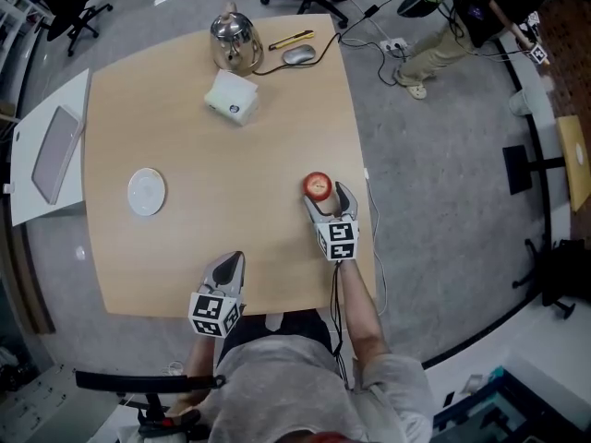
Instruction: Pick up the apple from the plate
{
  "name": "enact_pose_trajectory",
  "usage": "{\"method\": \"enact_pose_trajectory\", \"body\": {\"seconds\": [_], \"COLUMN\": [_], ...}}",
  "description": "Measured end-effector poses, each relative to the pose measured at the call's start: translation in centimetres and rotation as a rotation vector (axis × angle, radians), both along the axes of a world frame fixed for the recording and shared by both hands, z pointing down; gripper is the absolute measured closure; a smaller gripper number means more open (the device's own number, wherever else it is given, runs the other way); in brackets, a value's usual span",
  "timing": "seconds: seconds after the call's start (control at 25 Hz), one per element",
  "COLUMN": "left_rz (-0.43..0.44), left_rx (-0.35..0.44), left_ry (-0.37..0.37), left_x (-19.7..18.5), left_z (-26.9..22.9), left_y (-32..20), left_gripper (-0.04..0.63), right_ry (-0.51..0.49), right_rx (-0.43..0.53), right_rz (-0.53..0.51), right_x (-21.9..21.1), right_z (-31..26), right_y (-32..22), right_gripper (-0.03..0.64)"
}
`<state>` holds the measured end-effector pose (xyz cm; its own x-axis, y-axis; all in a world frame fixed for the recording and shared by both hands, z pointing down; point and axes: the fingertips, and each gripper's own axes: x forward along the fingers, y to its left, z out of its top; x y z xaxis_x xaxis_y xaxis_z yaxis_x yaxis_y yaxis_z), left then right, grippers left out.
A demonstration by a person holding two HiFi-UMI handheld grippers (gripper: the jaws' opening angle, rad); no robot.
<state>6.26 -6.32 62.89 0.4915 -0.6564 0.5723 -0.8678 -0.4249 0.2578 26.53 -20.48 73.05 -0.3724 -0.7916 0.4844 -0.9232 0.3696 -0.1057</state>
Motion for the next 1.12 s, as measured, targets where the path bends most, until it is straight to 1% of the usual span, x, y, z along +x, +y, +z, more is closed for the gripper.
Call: {"method": "enact_pose_trajectory", "body": {"seconds": [0.24,0.48,0.68,0.8,0.88,1.12], "left_rz": [-0.034,-0.054,-0.060,-0.067,-0.074,-0.115], "left_rx": [0.041,0.082,0.117,0.140,0.157,0.207], "left_ry": [-0.006,0.005,0.016,0.025,0.028,0.020], "left_x": [-1.2,-2.7,-3.9,-4.4,-5.1,-8.0], "left_z": [-1.2,-2.9,-4.6,-5.0,-5.7,-7.2], "left_y": [-0.1,-0.1,0.2,0.0,-0.1,-0.6], "left_gripper": [0.575,0.575,0.575,0.575,0.575,0.575], "right_ry": [0.010,0.020,0.017,0.017,0.032,0.024], "right_rx": [0.023,0.054,0.072,0.087,0.099,0.124], "right_rz": [0.006,0.009,0.005,-0.015,-0.024,-0.041], "right_x": [-0.1,-0.8,-2.0,-2.8,-3.3,-5.1], "right_z": [-1.6,-3.8,-6.0,-6.7,-7.6,-9.6], "right_y": [0.6,1.2,2.2,2.5,2.9,4.0], "right_gripper": [0.253,0.258,0.279,0.313,0.350,0.387]}}
